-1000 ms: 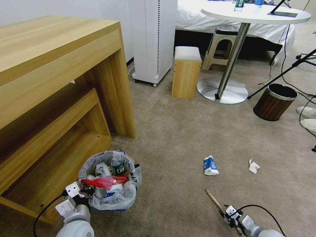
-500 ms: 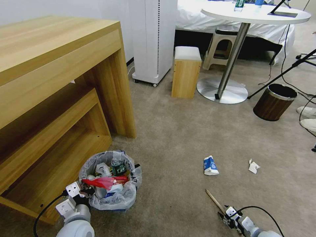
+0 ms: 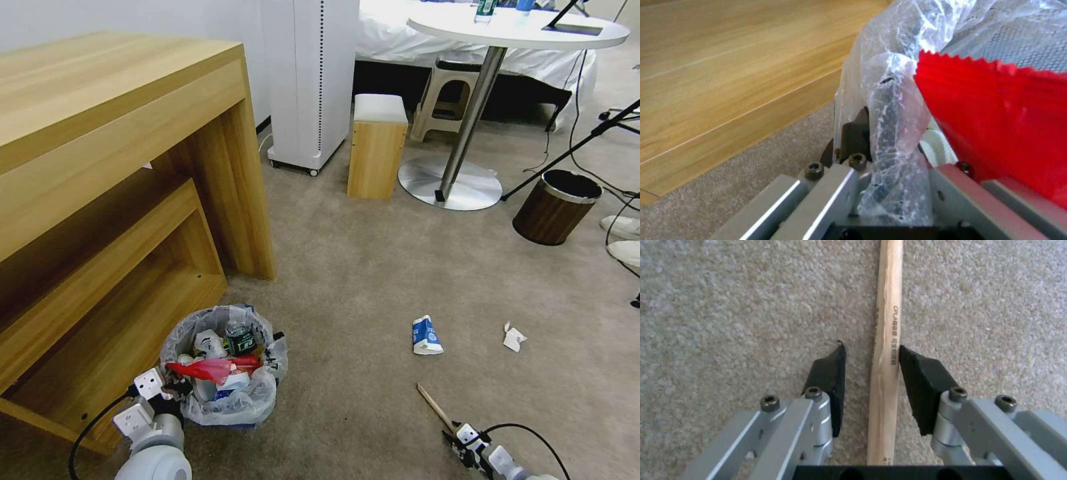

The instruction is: Pick up the trash bin and place the garbage on the floor into it.

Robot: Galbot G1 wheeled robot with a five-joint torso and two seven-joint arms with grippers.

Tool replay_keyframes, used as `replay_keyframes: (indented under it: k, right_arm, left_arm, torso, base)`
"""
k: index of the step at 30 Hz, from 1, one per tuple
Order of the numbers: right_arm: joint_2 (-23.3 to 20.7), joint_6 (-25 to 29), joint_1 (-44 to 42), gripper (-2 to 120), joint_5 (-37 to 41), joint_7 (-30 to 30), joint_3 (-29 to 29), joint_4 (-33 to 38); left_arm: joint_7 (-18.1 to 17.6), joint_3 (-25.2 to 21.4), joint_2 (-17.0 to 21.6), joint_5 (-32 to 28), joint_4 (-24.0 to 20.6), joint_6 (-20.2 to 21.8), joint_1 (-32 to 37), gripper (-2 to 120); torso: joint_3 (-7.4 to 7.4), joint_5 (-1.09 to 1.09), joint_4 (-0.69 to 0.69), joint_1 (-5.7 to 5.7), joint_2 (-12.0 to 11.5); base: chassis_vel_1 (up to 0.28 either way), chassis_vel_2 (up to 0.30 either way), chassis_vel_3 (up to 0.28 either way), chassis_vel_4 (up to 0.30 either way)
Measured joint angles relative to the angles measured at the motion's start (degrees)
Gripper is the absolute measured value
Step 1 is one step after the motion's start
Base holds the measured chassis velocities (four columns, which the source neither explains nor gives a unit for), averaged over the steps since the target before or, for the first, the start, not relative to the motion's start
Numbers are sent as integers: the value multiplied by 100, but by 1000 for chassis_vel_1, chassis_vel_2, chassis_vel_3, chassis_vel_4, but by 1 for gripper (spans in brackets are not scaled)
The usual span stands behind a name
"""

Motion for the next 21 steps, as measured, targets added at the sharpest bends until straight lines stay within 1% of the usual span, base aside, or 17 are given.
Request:
replay_keyframes:
  k: [9,10,11,14,15,17,21]
  right_arm:
    - [-27,21,-163,28,-63,-9,122,30]
    - [-47,21,-201,25,-76,-23,143,43]
    - [-47,21,-201,25,-76,-23,143,43]
    - [-72,30,-277,10,-105,-33,197,38]
    - [-72,30,-277,10,-105,-33,197,38]
    - [-74,33,-293,1,-120,-26,208,43]
    - [-53,59,-295,0,-150,-6,209,36]
  left_arm:
    - [-3,-2,9,-1,-22,-4,13,1]
    - [-3,-2,9,-2,-26,-6,19,1]
    - [-3,-2,9,-2,-26,-6,19,1]
    - [-5,2,9,0,-44,-12,23,1]
    - [-5,2,9,0,-44,-12,23,1]
    - [-5,1,6,3,-52,-21,30,1]
    - [-5,1,1,13,-71,-40,64,1]
  torso:
    - [0,2,1,0,0]
    - [0,2,1,0,0]
    - [0,2,1,0,0]
    - [0,3,-1,0,0]
    - [0,3,-1,0,0]
    - [0,2,-1,0,0]
    - [0,1,-1,0,0]
  base:
    - [0,0,0,0]
    - [0,0,0,0]
    - [0,0,0,0]
    - [0,0,0,0]
    - [0,0,0,0]
    - [0,0,0,0]
    - [0,0,0,0]
